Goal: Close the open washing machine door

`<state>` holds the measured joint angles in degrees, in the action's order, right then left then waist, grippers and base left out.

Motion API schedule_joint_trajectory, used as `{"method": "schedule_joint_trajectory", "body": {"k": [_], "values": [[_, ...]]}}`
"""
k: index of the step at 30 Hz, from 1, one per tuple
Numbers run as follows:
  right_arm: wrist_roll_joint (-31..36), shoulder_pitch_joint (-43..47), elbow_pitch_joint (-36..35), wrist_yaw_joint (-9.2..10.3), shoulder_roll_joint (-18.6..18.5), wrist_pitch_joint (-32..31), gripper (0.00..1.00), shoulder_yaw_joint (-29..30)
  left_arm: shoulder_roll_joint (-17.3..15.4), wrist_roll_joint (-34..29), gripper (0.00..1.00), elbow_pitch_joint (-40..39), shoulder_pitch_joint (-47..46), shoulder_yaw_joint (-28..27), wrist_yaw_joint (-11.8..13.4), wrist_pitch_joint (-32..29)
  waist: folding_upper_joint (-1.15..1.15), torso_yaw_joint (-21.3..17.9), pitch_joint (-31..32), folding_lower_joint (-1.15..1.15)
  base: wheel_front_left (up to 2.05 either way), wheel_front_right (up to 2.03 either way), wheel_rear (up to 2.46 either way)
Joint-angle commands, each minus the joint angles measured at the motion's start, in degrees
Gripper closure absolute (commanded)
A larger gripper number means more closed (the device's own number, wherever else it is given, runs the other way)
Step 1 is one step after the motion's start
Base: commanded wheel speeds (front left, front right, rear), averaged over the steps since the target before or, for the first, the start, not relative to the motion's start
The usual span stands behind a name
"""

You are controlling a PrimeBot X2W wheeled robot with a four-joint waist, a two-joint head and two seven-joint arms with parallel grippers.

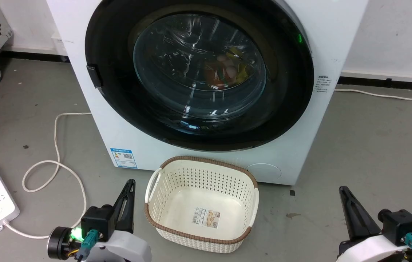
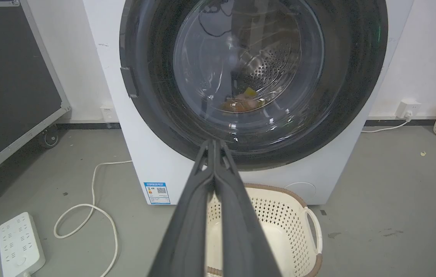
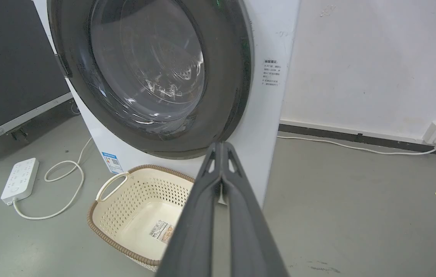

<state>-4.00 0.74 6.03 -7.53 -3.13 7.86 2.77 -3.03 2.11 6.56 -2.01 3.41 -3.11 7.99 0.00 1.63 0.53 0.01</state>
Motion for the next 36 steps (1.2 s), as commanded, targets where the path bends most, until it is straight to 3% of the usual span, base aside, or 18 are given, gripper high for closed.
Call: {"method": "schedule_joint_trajectory", "body": {"k": [1,36], "values": [[0.44,-0.35,-0.71,0.02,0.12,-0.41,1.00,-0.23,0.03,-0.45,1.00,-0.50,0.91,-0.27,0.47,-0.59,0.00,-0.06,-0.02,0.00,0.00,0.00,0.00],[2.35,-0.56,-3.57,0.03,0.19,-4.42,1.00,-1.60,0.10,-1.34,1.00,-3.76,1.50,-1.96,1.89,-4.57,0.00,-0.90,-0.29,0.00,0.00,0.00,0.00]]}}
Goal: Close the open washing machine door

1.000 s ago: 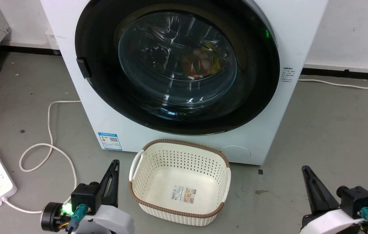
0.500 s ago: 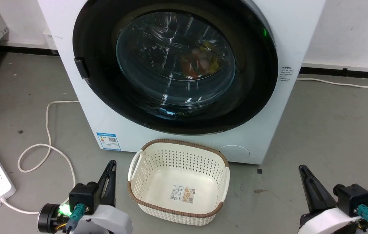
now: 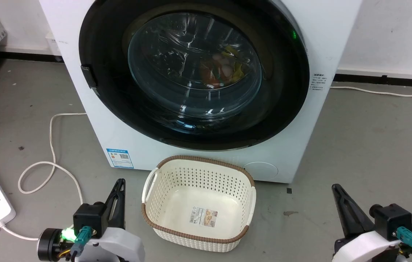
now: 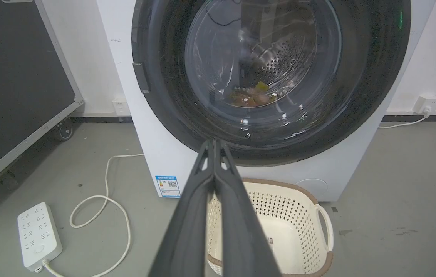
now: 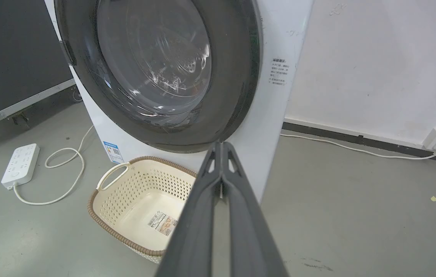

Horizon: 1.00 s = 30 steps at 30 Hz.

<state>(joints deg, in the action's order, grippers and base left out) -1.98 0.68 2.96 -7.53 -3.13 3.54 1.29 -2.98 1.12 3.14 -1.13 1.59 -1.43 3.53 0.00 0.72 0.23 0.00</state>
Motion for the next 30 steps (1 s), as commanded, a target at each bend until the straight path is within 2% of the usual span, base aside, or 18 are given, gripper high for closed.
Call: {"method": "schedule_joint_trajectory", "body": {"k": [1,30], "values": [[0.39,-0.51,-0.59,0.03,0.19,-0.22,1.00,-0.16,0.05,-0.37,1.00,-0.43,0.64,-0.18,0.25,-0.22,0.00,-0.02,-0.01,0.00,0.00,0.00,0.00],[1.98,-0.68,-2.96,0.04,0.25,-3.54,1.00,-1.29,0.11,-1.12,1.00,-3.14,1.13,-1.59,1.43,-3.53,0.00,-0.72,-0.23,0.00,0.00,0.00,0.00]]}}
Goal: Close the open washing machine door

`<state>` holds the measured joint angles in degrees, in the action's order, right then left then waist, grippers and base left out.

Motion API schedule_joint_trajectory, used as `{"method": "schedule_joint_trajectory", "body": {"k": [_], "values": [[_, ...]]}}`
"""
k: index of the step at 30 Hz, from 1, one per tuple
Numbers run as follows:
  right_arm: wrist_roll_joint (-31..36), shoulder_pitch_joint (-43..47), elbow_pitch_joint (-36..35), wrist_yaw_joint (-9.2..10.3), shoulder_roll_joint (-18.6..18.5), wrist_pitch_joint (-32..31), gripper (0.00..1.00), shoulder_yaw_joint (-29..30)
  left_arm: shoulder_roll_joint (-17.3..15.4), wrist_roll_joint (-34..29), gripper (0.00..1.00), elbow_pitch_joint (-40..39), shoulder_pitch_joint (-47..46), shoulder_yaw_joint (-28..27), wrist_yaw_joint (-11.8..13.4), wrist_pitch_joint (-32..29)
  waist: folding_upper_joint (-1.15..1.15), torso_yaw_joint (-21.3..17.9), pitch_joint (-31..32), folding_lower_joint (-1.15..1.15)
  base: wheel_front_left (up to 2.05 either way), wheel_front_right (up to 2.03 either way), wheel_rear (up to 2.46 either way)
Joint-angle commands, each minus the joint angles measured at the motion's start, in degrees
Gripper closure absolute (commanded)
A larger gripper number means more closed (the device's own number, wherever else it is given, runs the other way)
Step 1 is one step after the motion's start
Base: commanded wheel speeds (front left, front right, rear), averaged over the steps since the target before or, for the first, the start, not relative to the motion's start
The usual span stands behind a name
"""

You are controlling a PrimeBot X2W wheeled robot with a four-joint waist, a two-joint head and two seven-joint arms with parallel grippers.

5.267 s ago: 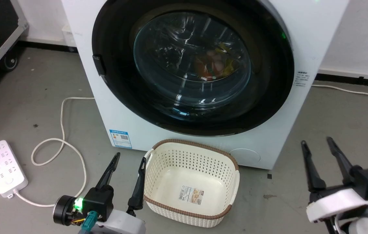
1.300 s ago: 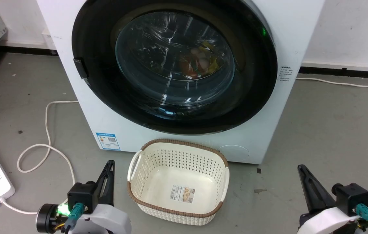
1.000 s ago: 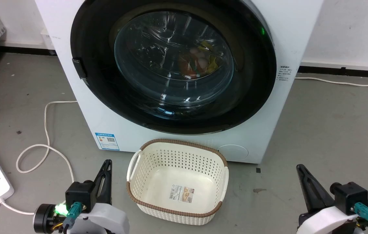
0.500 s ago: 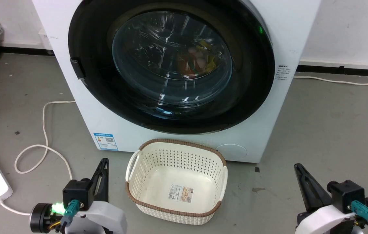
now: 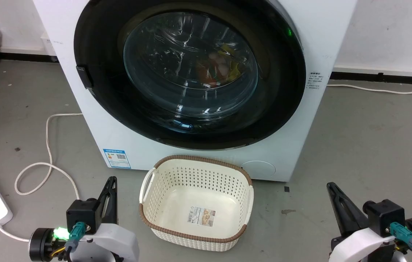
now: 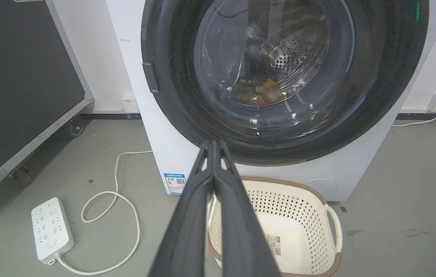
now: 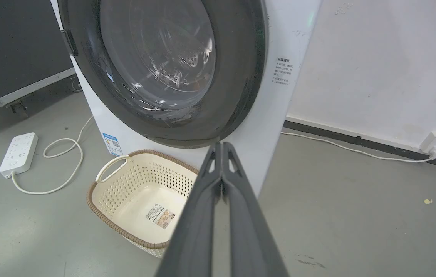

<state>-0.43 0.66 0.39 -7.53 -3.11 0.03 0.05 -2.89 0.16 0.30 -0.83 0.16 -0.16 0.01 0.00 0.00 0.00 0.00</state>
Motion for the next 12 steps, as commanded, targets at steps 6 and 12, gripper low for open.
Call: {"method": "schedule_joint_trajectory", "body": {"k": [6,12], "values": [[0.43,-0.66,-0.39,0.04,0.24,-0.03,1.00,-0.05,0.02,-0.16,1.00,-0.30,0.83,-0.16,0.16,-0.01,0.00,0.00,0.00,0.00,0.00,0.00,0.00],[0.43,-0.66,-0.39,0.04,0.24,-0.03,1.00,-0.05,0.02,-0.16,1.00,-0.30,0.83,-0.16,0.16,-0.01,0.00,0.00,0.00,0.00,0.00,0.00,0.00]]}}
